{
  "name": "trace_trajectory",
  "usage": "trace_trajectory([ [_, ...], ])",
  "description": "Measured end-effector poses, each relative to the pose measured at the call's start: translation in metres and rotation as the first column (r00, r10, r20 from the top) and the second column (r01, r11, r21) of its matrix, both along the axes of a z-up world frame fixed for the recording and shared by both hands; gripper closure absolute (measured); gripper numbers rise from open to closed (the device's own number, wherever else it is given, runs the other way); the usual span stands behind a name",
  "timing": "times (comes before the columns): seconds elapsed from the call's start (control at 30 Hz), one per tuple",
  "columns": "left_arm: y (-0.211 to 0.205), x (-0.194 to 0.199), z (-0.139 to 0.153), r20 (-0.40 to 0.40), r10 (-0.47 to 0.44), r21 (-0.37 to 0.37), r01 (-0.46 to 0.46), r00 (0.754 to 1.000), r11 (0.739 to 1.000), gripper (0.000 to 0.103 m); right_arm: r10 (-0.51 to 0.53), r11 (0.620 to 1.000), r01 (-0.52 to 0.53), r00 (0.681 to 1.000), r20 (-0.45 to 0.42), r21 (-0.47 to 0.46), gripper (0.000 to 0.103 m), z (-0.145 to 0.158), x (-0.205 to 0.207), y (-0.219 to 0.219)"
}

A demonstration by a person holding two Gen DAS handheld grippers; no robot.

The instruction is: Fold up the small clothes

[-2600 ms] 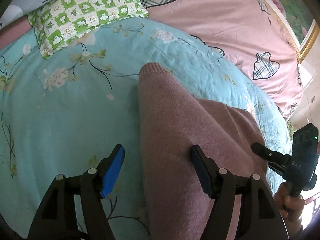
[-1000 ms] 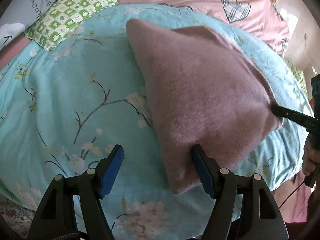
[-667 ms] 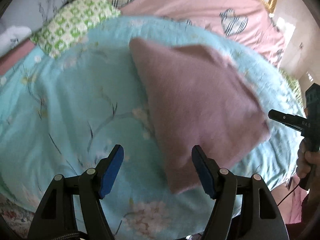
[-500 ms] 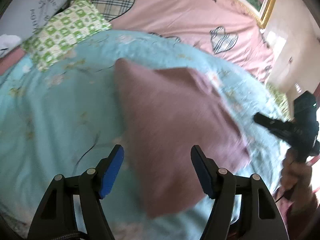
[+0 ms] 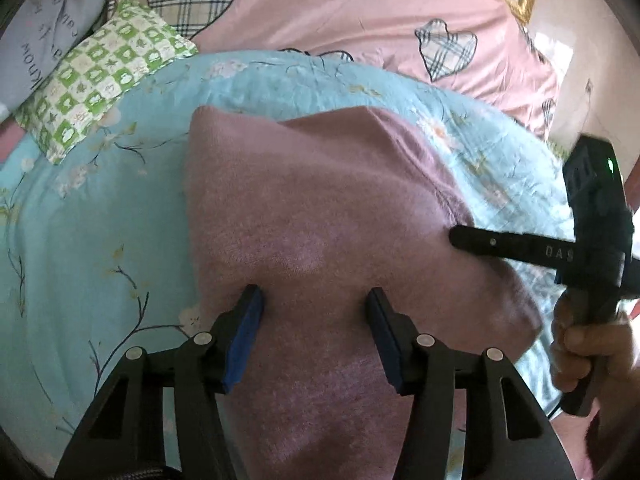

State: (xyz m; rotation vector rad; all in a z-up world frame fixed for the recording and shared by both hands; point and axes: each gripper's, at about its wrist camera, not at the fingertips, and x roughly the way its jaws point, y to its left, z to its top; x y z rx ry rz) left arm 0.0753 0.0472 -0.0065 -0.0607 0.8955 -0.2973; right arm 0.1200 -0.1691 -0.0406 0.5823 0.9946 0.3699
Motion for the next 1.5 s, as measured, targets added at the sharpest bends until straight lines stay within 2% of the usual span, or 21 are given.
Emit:
trace_trajectory([
  [0.1, 0.012, -0.015, 0.010, 0.002, 0.007, -0.044, -0.007, 1.000, 0.999, 0.048, -0.008, 1.000, 0.008, 1.000, 0.019, 0.009, 0.098, 0.011, -0.014, -0.003],
  [0.13, 0.015, -0.020, 0.012, 0.002, 0.013, -0.046, -0.013, 1.000, 0.999, 0.048, -0.014, 1.000, 0.014, 0.999, 0.030, 0.003, 0.095, 0.017, -0.022, -0.004],
  [0.3, 0.032, -0.051, 0.006, -0.023, 0.042, -0.026, -0.043, 0.999, 0.999, 0.048, -0.005, 1.000, 0.005, 0.997, 0.076, 0.004, 0.095, 0.034, -0.055, -0.009],
  [0.43, 0.042, -0.070, -0.006, -0.041, 0.061, -0.008, -0.061, 0.997, 0.998, 0.047, 0.016, 1.000, -0.015, 0.999, 0.050, -0.016, 0.095, 0.027, -0.083, -0.007],
  [0.57, 0.046, -0.080, -0.009, -0.039, 0.074, -0.015, -0.075, 0.996, 0.997, 0.046, -0.014, 1.000, 0.014, 1.000, 0.026, -0.007, 0.095, 0.016, -0.106, -0.011],
  [0.7, 0.042, -0.088, -0.009, -0.028, 0.078, 0.013, -0.077, 0.997, 0.997, 0.046, -0.040, 0.999, 0.040, 0.999, 0.032, -0.017, 0.095, 0.020, -0.124, -0.011],
  [0.9, 0.044, -0.115, -0.001, -0.009, 0.082, -0.018, -0.082, 0.997, 0.996, 0.039, -0.063, 0.998, 0.063, 0.994, 0.085, -0.002, 0.094, 0.032, -0.152, -0.007],
  [0.93, 0.044, -0.120, 0.000, -0.003, 0.080, -0.015, -0.080, 0.997, 0.997, 0.037, -0.065, 0.998, 0.065, 0.993, 0.094, -0.001, 0.089, 0.033, -0.156, -0.006],
  [1.0, 0.042, -0.133, 0.005, 0.023, 0.079, 0.014, -0.079, 0.997, 0.997, 0.033, -0.073, 0.997, 0.074, 0.991, 0.111, 0.003, 0.069, 0.036, -0.165, -0.005],
  [1.03, 0.042, -0.139, 0.007, 0.036, 0.076, 0.026, -0.077, 0.996, 0.997, 0.028, -0.078, 0.997, 0.077, 0.989, 0.124, 0.007, 0.054, 0.038, -0.169, -0.004],
  [1.07, 0.041, -0.147, 0.009, 0.050, 0.077, 0.038, -0.079, 0.996, 0.996, 0.025, -0.079, 0.997, 0.079, 0.987, 0.139, 0.008, 0.050, 0.039, -0.174, -0.003],
  [1.2, 0.039, -0.175, 0.018, 0.107, 0.086, 0.077, -0.094, 0.991, 0.993, 0.020, -0.068, 0.997, 0.071, 0.987, 0.145, -0.014, 0.048, 0.040, -0.183, 0.004],
  [1.37, 0.041, -0.191, 0.018, 0.143, 0.086, 0.173, -0.110, 0.986, 0.979, 0.017, -0.063, 0.994, 0.075, 0.986, 0.155, -0.074, 0.035, 0.044, -0.190, 0.010],
  [1.47, 0.045, -0.188, 0.016, 0.147, 0.084, 0.192, -0.112, 0.986, 0.975, 0.016, -0.053, 0.988, 0.078, 0.983, 0.176, -0.135, 0.024, 0.050, -0.194, 0.017],
  [1.5, 0.046, -0.185, 0.016, 0.146, 0.088, 0.193, -0.115, 0.985, 0.974, 0.016, -0.047, 0.984, 0.078, 0.982, 0.185, -0.163, 0.023, 0.053, -0.195, 0.020],
])
